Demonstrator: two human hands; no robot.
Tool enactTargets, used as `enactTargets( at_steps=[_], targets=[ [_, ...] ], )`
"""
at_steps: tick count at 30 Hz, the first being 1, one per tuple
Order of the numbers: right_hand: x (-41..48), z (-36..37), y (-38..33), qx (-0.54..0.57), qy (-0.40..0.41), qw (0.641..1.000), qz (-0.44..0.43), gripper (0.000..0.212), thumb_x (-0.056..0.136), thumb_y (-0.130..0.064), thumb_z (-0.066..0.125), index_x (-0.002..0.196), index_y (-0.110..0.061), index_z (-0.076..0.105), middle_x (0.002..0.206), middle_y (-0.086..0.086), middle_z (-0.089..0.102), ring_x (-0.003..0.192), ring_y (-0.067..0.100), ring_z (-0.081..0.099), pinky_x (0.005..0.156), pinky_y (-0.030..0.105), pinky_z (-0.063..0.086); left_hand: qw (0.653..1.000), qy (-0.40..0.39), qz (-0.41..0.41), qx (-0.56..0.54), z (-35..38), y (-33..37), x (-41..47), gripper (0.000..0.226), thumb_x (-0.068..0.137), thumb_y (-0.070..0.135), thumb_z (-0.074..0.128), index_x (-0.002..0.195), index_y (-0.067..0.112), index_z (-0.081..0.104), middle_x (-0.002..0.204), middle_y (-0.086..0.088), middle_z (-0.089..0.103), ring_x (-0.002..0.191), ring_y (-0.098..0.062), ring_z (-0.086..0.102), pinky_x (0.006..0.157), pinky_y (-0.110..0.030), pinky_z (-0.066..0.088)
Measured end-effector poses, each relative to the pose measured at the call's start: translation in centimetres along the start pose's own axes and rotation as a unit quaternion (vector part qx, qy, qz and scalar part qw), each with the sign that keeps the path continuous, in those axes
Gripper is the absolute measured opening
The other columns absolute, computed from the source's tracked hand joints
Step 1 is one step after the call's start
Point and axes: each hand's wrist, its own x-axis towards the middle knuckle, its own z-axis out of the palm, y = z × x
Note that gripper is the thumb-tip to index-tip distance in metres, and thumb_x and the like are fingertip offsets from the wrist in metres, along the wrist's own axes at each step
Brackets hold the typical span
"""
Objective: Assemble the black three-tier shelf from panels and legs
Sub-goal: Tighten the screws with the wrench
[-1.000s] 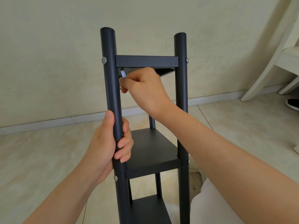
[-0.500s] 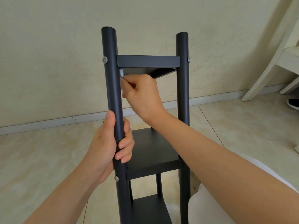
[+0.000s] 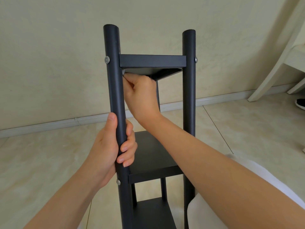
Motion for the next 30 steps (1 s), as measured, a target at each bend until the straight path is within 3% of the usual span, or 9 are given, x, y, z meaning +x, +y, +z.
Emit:
enactTargets(
  at_steps=[5, 7, 8, 13, 16, 20, 30],
  targets=[
    [0.0, -0.4, -0.4, -0.024, -0.010, 0.999, 0.019, 0.054, 0.098, -0.005, 0.055, 0.049, -0.023, 0.038, 0.038, -0.025, 0.044, 0.041, 0.001, 0.044, 0.045, 0.013, 0.036, 1.000, 0.002, 0.001, 0.005, 0.0, -0.1, 0.0, 0.067, 0.067, 0.091, 0.057, 0.066, 0.024, 0.055, 0.051, 0.002, 0.034, 0.034, -0.009, 0.027, 0.036, -0.021, 0.033],
    [0.0, -0.8, -0.5, -0.032, -0.018, 0.999, 0.035, 0.045, 0.098, -0.010, 0.057, 0.053, -0.010, 0.053, 0.041, -0.022, 0.049, 0.046, 0.003, 0.052, 0.053, 0.030, 0.052, 1.000, 0.010, -0.001, 0.007, 0.0, -0.1, 0.1, 0.064, 0.074, 0.087, 0.050, 0.065, 0.024, 0.055, 0.051, 0.002, 0.034, 0.034, -0.009, 0.026, 0.036, -0.022, 0.033],
    [0.0, -1.1, -0.6, -0.030, -0.025, 0.998, 0.048, 0.041, 0.098, -0.011, 0.057, 0.058, -0.004, 0.060, 0.044, -0.018, 0.053, 0.048, 0.003, 0.055, 0.056, 0.031, 0.054, 1.000, 0.013, -0.003, 0.008, 0.0, -0.1, 0.2, 0.061, 0.074, 0.084, 0.048, 0.065, 0.024, 0.055, 0.051, 0.002, 0.034, 0.034, -0.009, 0.026, 0.036, -0.022, 0.033],
    [-0.4, -2.8, -1.2, -0.025, -0.059, 0.988, 0.138, 0.034, 0.097, -0.011, 0.053, 0.075, 0.013, 0.065, 0.049, 0.006, 0.062, 0.037, 0.002, 0.050, 0.049, 0.022, 0.042, 1.000, 0.014, -0.004, 0.016, -0.3, 0.0, 0.6, 0.058, 0.078, 0.081, 0.043, 0.065, 0.025, 0.055, 0.051, 0.003, 0.033, 0.035, -0.010, 0.026, 0.038, -0.022, 0.033],
    [-0.6, -3.8, -1.7, -0.039, -0.076, 0.986, 0.145, 0.035, 0.099, -0.013, 0.050, 0.074, 0.005, 0.067, 0.047, 0.000, 0.060, 0.037, 0.002, 0.049, 0.050, 0.016, 0.038, 1.000, 0.021, -0.009, 0.018, -0.4, 0.2, 0.8, 0.059, 0.076, 0.082, 0.044, 0.064, 0.026, 0.055, 0.051, 0.003, 0.033, 0.035, -0.010, 0.027, 0.038, -0.022, 0.033],
    [-1.0, -5.3, -2.2, -0.074, -0.089, 0.984, 0.134, 0.034, 0.100, -0.016, 0.048, 0.072, -0.010, 0.067, 0.048, -0.001, 0.061, 0.037, 0.006, 0.050, 0.044, 0.017, 0.043, 0.999, 0.034, -0.009, 0.018, -0.8, 0.2, 1.3, 0.059, 0.086, 0.077, 0.036, 0.065, 0.025, 0.055, 0.053, 0.003, 0.033, 0.036, -0.010, 0.026, 0.038, -0.022, 0.033],
    [-0.5, -8.4, -2.0, -0.131, -0.023, 0.985, 0.113, 0.030, 0.095, -0.017, 0.054, 0.070, -0.013, 0.070, 0.039, -0.011, 0.043, 0.040, 0.005, 0.038, 0.044, 0.013, 0.031, 0.998, 0.053, -0.018, 0.007, -1.5, 0.3, 2.1, 0.058, 0.083, 0.078, 0.037, 0.063, 0.026, 0.055, 0.053, 0.004, 0.031, 0.037, -0.010, 0.026, 0.038, -0.021, 0.032]
  ],
)
